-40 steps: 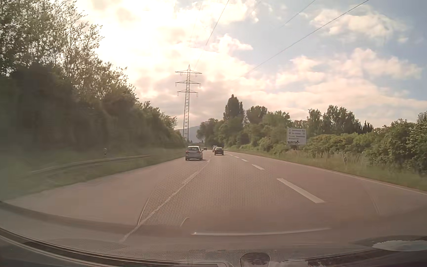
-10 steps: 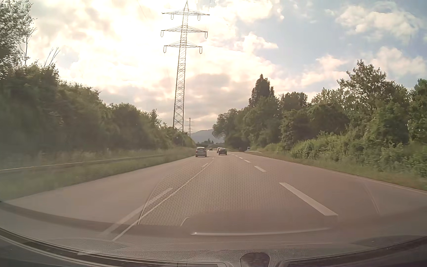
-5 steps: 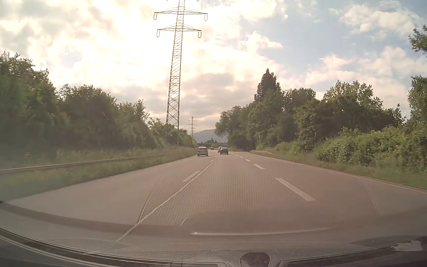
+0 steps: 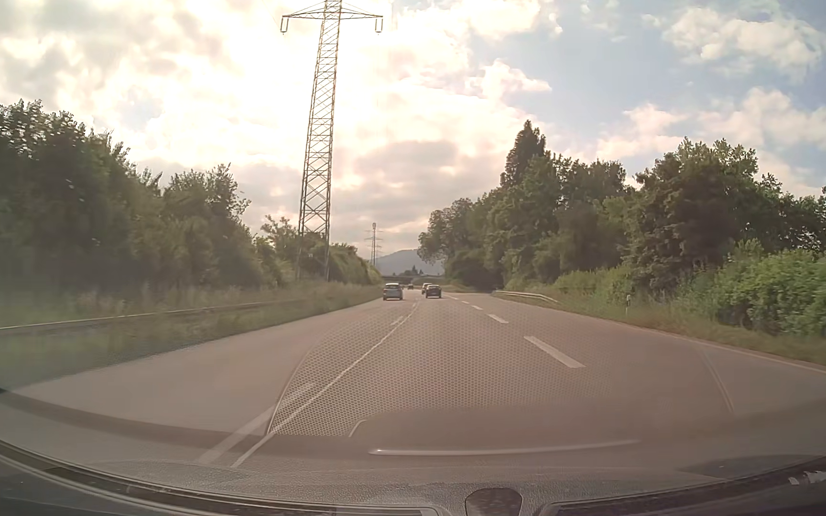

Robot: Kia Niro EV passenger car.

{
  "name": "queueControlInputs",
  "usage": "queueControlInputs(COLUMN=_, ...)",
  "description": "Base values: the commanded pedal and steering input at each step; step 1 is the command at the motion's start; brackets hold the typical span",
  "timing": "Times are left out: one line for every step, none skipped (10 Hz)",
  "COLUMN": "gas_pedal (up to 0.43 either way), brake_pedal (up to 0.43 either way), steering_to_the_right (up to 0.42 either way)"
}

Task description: Follow the waypoints while adhering to traffic rules and regulations

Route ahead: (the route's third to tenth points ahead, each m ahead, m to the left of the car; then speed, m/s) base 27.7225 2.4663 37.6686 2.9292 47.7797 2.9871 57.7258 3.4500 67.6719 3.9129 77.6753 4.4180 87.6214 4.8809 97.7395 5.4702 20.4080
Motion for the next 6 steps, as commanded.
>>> queueControlInputs(gas_pedal=0.177, brake_pedal=0.0, steering_to_the_right=-0.004)
queueControlInputs(gas_pedal=0.177, brake_pedal=0.0, steering_to_the_right=-0.004)
queueControlInputs(gas_pedal=0.177, brake_pedal=0.0, steering_to_the_right=-0.004)
queueControlInputs(gas_pedal=0.177, brake_pedal=0.0, steering_to_the_right=-0.004)
queueControlInputs(gas_pedal=0.177, brake_pedal=0.0, steering_to_the_right=-0.004)
queueControlInputs(gas_pedal=0.177, brake_pedal=0.0, steering_to_the_right=-0.004)
